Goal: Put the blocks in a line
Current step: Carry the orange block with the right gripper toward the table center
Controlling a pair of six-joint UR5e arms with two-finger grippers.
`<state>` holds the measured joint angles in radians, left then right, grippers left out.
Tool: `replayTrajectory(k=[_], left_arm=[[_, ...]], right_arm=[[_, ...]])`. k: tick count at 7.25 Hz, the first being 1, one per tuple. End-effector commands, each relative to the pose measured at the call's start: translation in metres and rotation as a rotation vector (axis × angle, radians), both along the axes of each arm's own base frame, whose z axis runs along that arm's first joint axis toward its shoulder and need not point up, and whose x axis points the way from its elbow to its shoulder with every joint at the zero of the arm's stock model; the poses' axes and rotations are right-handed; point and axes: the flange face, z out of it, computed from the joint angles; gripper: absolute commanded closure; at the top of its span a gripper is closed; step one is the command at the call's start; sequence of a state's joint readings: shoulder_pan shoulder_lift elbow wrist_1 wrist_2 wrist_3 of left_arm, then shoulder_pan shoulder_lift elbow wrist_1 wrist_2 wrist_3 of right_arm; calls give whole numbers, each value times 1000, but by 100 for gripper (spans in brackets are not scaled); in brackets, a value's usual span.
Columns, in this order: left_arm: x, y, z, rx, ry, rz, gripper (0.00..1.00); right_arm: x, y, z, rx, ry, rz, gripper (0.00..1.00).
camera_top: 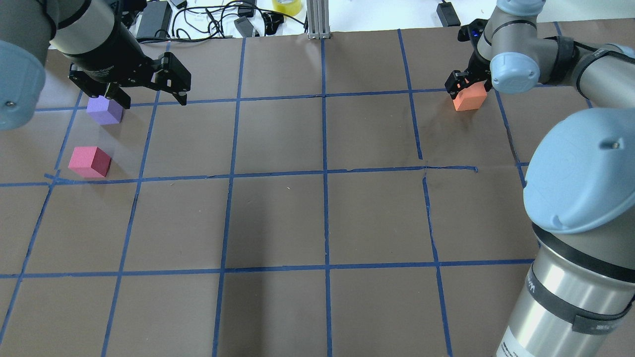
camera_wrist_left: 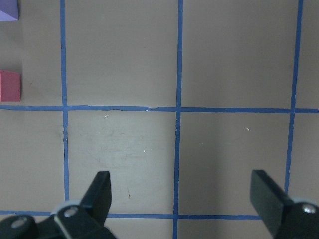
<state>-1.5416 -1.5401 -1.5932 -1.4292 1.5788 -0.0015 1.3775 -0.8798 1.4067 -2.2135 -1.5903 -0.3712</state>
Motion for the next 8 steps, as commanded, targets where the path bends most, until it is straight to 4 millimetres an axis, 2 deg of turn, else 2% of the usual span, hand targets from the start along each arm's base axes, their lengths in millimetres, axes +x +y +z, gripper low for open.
replayTrajectory(k=[1, 2, 3, 4, 5, 6, 8], left_arm=[[0, -1, -1, 1, 0, 0, 0], [0, -1, -2, 3, 0, 0, 0], [0, -1, -2, 3, 0, 0, 0], [0, -1, -1, 0, 2, 0, 0], [0, -1, -1, 1, 2, 0, 0], [0, -2, -2, 4, 1, 0, 0], [0, -1, -2, 3, 2, 0, 0]], right_arm=[[-1, 0, -7, 11, 3, -4, 63], [-1, -4, 0, -5, 4, -2, 90], [-1, -5, 7, -14, 3, -2, 97], [6, -5, 25, -35, 4, -15, 97], [24, 1, 49, -36, -36, -87, 96], [70, 6, 65, -39, -51, -102, 96], [166, 21, 71, -45, -89, -209, 96]])
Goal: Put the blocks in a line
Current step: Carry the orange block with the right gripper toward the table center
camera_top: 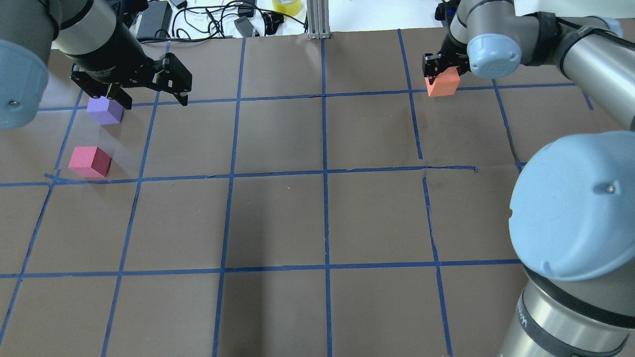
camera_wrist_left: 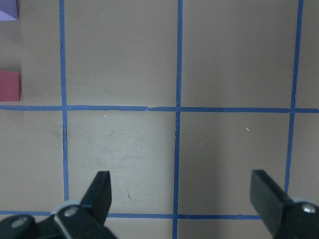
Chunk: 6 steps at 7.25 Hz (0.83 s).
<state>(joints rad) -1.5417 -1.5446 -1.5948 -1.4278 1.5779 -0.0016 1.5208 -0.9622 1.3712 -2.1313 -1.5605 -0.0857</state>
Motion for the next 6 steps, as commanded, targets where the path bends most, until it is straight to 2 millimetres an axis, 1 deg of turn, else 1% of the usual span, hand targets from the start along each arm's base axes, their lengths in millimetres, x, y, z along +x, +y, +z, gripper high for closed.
replayTrajectory(k=[1, 2, 3, 4, 6], left_arm=[[0, 3, 4, -8, 1, -6, 0], [1, 4, 6, -11, 0, -2, 0], [4, 4, 7, -14, -2, 3, 0], [3, 5, 7, -13, -3, 0, 0], [6, 5, 10, -18, -7, -5, 0]], right_arm=[[100, 20, 9, -7, -44, -104, 96], [134, 28, 11, -10, -60, -144, 96], [165, 36, 8, -7, -71, -158, 96], [188, 41, 2, 2, -86, -149, 95], [246, 43, -19, 10, -94, -153, 93]])
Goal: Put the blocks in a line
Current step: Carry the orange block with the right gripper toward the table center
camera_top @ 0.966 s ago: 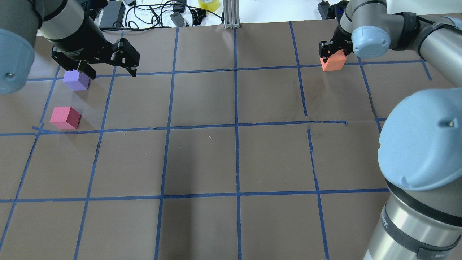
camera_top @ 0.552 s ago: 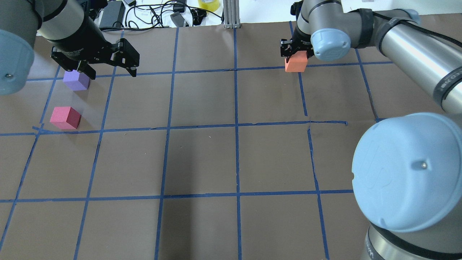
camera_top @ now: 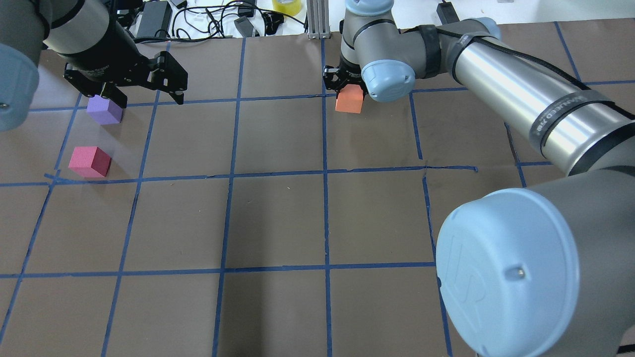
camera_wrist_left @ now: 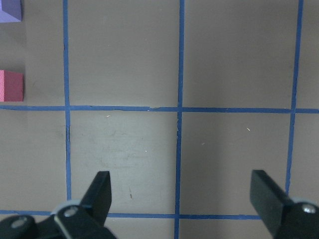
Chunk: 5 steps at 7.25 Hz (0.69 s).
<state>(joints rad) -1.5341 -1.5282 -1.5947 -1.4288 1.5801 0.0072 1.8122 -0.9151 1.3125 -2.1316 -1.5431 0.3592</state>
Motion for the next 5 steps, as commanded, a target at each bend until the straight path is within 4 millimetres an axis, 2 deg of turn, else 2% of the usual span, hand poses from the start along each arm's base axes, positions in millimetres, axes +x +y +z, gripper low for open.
replayTrajectory(k=[1, 2, 3, 5], left_arm=[[2, 4, 3, 4, -1, 4, 0], [2, 0, -8, 24, 3, -1, 0], [3, -2, -5, 10, 6, 0, 0], [3, 0, -3, 6, 4, -2, 0]], right_arm=[[61, 3, -21, 8, -18, -41, 91], [80, 5, -33, 14, -19, -32, 85], [83, 6, -38, 18, -16, -30, 82], [83, 6, -46, 29, -12, -23, 45]])
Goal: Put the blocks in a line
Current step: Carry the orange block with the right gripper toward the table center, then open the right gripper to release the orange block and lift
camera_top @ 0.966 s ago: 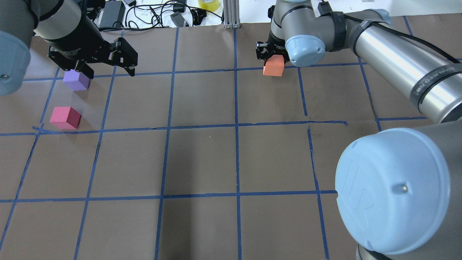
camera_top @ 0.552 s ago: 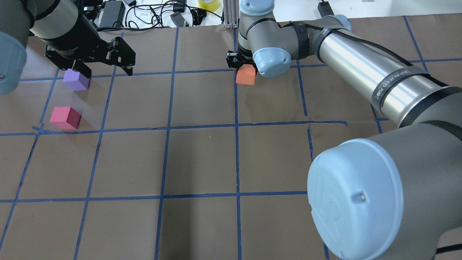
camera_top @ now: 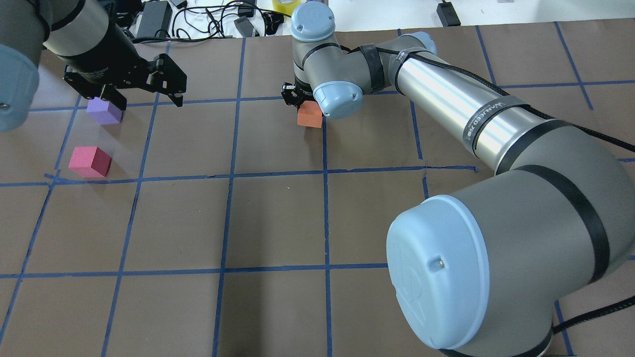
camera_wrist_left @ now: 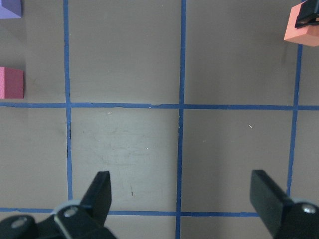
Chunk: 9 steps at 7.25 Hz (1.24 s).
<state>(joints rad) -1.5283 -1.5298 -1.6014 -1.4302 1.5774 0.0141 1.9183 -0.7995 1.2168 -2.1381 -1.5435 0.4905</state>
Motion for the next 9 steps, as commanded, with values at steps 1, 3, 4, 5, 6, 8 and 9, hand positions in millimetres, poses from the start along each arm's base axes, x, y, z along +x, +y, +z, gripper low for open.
replayTrajectory(k=[1, 3, 4, 5, 6, 8, 9], left_arm=[[1, 3, 4, -8, -3, 1, 0], [2, 0, 0, -3, 3, 10, 0], [0, -1, -2, 3, 8, 7, 0], [1, -1, -2, 5, 1, 1, 0], [1, 2, 3, -7, -2, -1, 0], [3, -8, 1, -6, 7, 1, 0], [3, -9, 11, -33, 1, -9, 0]], right_arm=[[1, 2, -7, 12, 3, -7, 38], [1, 3, -8, 16, 1, -8, 0], [2, 5, -6, 24, 0, -29, 0], [3, 7, 1, 22, -10, -54, 0], [-2, 10, 34, 10, -21, -58, 0], [-54, 18, 116, 9, 7, -11, 0], [-92, 13, 141, 6, 20, 74, 0]])
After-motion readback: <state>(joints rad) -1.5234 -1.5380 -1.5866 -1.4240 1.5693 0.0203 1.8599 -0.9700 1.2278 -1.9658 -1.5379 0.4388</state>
